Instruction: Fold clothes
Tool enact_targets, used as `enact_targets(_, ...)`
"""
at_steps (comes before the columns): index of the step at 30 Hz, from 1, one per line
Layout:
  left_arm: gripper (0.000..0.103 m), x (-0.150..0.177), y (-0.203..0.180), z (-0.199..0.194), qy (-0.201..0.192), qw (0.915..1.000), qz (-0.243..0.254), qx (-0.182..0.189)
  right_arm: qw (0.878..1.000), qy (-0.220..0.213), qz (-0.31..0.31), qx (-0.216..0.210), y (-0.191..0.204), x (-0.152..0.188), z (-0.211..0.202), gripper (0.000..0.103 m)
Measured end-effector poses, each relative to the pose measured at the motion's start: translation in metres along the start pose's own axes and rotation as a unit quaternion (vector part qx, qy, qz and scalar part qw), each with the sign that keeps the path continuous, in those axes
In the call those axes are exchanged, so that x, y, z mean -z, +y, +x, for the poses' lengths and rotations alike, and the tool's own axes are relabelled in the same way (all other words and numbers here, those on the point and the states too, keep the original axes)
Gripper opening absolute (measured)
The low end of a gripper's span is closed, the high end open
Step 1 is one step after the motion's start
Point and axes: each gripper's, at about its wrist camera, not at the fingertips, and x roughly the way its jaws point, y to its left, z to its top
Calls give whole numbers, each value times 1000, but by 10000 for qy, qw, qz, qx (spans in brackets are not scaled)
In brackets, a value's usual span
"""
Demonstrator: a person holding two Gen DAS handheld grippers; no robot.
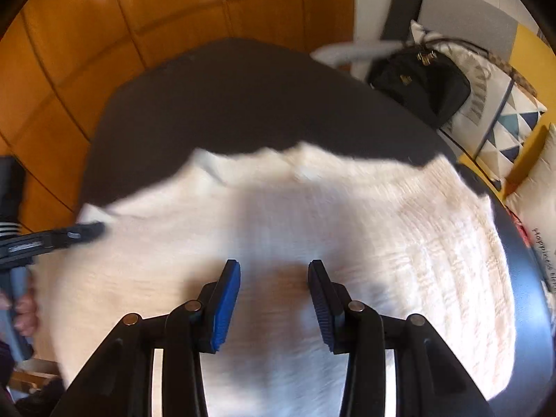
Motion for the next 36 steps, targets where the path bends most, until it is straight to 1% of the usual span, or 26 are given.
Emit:
enact_targets(1, 40, 0, 2, -1, 13, 10000, -62, 39, 9999, 10, -57, -95, 10, 5, -3, 41)
enact_targets(4, 40, 3, -3, 0, -22, 9998, 164, -64, 9989, 112, -267, -370, 39, 23, -7, 41)
enact_targets(6, 40, 8, -11, 0, -94, 9989, 425, -199, 9982, 320, -464, -194, 56, 36, 3, 41)
enact_targets(9, 40, 15, -17, 1, -195, 9965, 696, -420, 9986, 188, -482, 65, 64, 45, 9, 42)
enact_targets(10, 36, 17, -20, 2, -234, 9948, 827, -539, 9988, 144, -451, 91, 64, 47, 10, 42)
enact_targets(11, 24, 20, -24, 3, -284, 9916, 1022, -735, 9991, 87, -404, 96, 63, 47, 12, 42)
enact_targets(12, 21, 23, -30, 4, -336, 9871, 1238, -959, 9993, 38, -357, 103, 61, 48, 13, 42)
enact_targets(13, 13, 25, -33, 3, -343, 9850, 1361, -1006, 9994, 45, -305, 126, 61, 47, 11, 42)
enact_targets(14, 10, 26, -36, 3, -333, 9841, 1446, -980, 9996, 53, -241, 148, 61, 47, 9, 42)
enact_targets(15, 10, 26, -36, 2, -305, 9840, 1478, -943, 9998, 58, -97, 148, 63, 45, 2, 42)
enact_targets(16, 10, 24, -36, 2, -271, 9844, 1488, -900, 10000, -43, -43, 11, 68, 48, -3, 42)
enact_targets(17, 10, 22, -31, 4, -127, 9876, 1368, -762, 9998, -132, 4, -126, 73, 52, -9, 42)
enact_targets(19, 16, 14, -14, 6, 155, 9957, 827, -389, 9992, -106, -71, -384, 89, 64, -20, 42)
enact_targets(20, 19, 11, -7, 5, 229, 9973, 646, -244, 9985, -82, -121, -536, 97, 72, -23, 42)
enact_targets(21, 21, 9, -2, 5, 280, 9982, 509, -118, 9976, -50, -171, -670, 106, 81, -25, 42)
enact_targets(24, 22, 10, -2, 4, 280, 9982, 518, -103, 9973, 233, -309, -630, 125, 104, -15, 42)
enact_targets(27, 21, 12, -4, 3, 264, 9979, 572, -128, 9984, 300, -265, -408, 130, 116, 0, 42)
enact_targets(30, 18, 15, -6, 2, 249, 9976, 626, -153, 9992, 116, -128, -364, 129, 119, 2, 42)
enact_targets(33, 18, 17, -8, 1, 233, 9973, 680, -177, 9990, 21, -409, -187, 138, 122, 1, 42)
enact_targets(34, 18, 17, -9, 0, 227, 9971, 697, -186, 9990, -2, -399, -188, 138, 122, 1, 42)
enact_targets(35, 20, 18, -10, 0, 222, 9970, 715, -194, 9991, -21, -376, -197, 138, 123, 0, 42)
enact_targets(36, 25, 19, -10, -1, 217, 9969, 733, -202, 9993, -16, -250, -267, 135, 121, -2, 42)
